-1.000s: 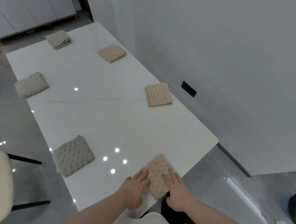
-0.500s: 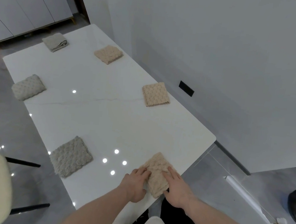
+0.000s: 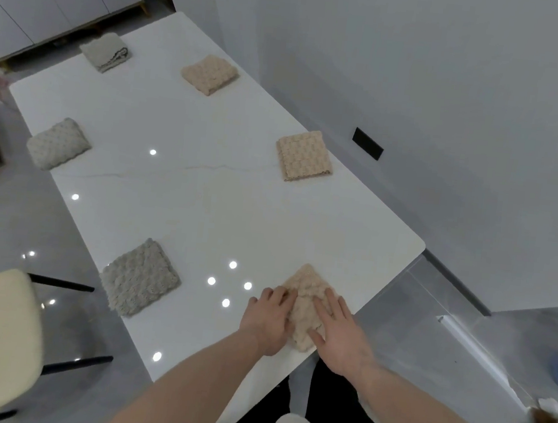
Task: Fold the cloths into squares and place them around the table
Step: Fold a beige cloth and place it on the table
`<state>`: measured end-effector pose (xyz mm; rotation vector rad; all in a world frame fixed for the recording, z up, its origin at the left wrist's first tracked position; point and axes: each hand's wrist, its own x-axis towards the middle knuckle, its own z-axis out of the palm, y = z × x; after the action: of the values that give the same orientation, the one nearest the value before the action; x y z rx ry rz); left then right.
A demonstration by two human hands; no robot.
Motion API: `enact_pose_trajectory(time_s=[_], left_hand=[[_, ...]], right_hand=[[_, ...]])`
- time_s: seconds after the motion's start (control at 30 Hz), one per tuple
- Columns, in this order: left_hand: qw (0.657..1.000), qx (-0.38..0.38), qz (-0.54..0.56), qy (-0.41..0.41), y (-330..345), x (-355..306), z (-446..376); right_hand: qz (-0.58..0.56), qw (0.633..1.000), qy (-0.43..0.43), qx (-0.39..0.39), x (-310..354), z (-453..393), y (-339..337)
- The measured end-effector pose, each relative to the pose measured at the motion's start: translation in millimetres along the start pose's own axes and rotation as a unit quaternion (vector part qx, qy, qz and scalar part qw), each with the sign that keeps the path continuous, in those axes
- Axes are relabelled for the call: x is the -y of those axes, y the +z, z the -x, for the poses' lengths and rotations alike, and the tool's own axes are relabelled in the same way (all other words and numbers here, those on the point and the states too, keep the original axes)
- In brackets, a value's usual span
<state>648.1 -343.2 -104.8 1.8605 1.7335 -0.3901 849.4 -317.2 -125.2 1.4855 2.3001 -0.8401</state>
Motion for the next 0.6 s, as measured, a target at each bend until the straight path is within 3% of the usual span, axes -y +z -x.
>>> enact_pose_trajectory(time_s=[0.37, 0.6], left_hand=[[0.997, -0.06, 0.009, -0.04, -6, -7, 4], [0.997, -0.055, 0.044, -0.039, 4, -3, 0]], right_hand=[[-0.044, 0.999, 0.003, -0.029, -4, 2, -19], [-0.032, 0.998, -0.003, -0.051, -9, -6, -19]])
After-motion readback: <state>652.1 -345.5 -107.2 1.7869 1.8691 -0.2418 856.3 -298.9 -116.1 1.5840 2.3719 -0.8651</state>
